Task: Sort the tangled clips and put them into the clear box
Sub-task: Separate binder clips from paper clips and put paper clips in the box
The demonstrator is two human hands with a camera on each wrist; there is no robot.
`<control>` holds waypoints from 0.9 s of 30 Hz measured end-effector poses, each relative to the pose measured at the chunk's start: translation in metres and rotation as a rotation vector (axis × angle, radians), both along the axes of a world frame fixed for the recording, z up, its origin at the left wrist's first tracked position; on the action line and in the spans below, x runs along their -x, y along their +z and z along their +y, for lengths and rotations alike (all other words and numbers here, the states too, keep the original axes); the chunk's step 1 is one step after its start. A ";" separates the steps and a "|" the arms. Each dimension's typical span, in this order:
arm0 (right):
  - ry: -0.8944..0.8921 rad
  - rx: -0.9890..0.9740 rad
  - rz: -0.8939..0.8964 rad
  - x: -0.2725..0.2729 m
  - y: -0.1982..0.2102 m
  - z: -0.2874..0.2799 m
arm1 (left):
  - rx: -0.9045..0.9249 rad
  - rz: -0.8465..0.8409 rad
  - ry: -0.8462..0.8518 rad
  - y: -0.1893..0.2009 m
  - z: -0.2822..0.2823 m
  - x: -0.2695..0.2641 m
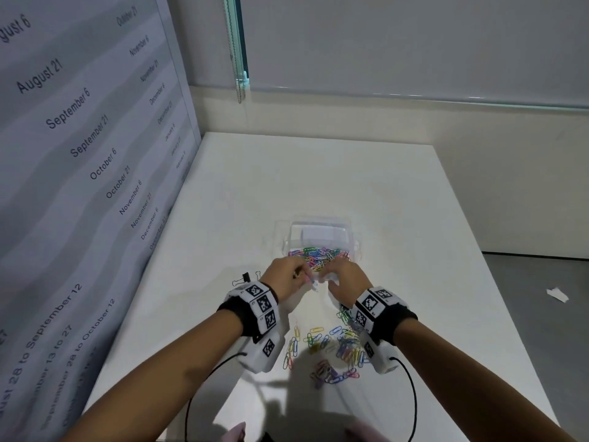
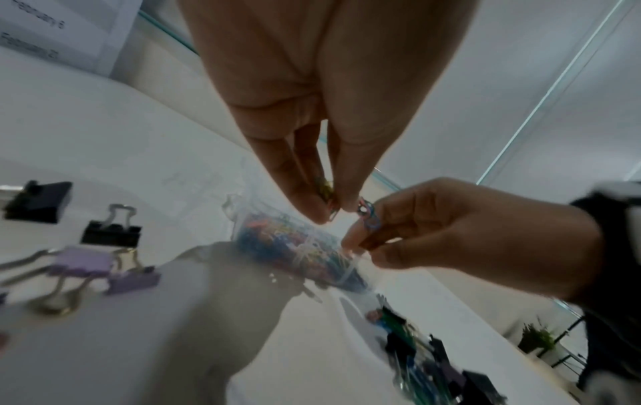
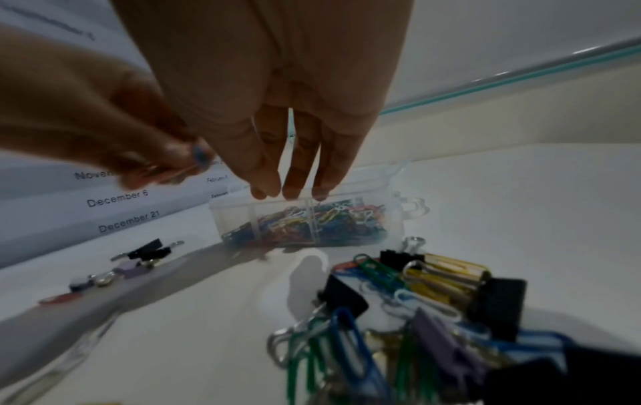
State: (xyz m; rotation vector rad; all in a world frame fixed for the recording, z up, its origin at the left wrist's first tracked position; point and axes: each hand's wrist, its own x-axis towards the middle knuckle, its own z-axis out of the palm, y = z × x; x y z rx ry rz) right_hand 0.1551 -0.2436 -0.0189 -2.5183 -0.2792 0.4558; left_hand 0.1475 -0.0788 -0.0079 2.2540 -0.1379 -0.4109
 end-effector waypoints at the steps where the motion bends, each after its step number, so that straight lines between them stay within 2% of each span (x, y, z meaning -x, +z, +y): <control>1: -0.003 -0.013 0.003 0.002 -0.002 0.000 | 0.005 -0.007 0.022 0.001 -0.001 -0.005; 8: 0.017 -0.147 -0.064 0.024 -0.001 -0.003 | 0.002 0.002 0.123 -0.007 -0.010 -0.022; 13: 0.024 -0.145 -0.049 0.030 -0.002 -0.008 | -0.053 0.067 0.063 -0.012 -0.007 -0.015; 20: 0.040 -0.130 -0.114 0.033 -0.004 -0.011 | 0.062 -0.037 0.086 -0.007 0.026 0.020; 24: 0.113 -0.073 0.018 0.040 -0.005 -0.011 | -0.038 -0.022 0.077 -0.019 0.063 0.045; 27: 0.226 0.067 0.121 0.046 -0.011 -0.006 | -0.131 0.024 0.099 -0.029 0.087 0.059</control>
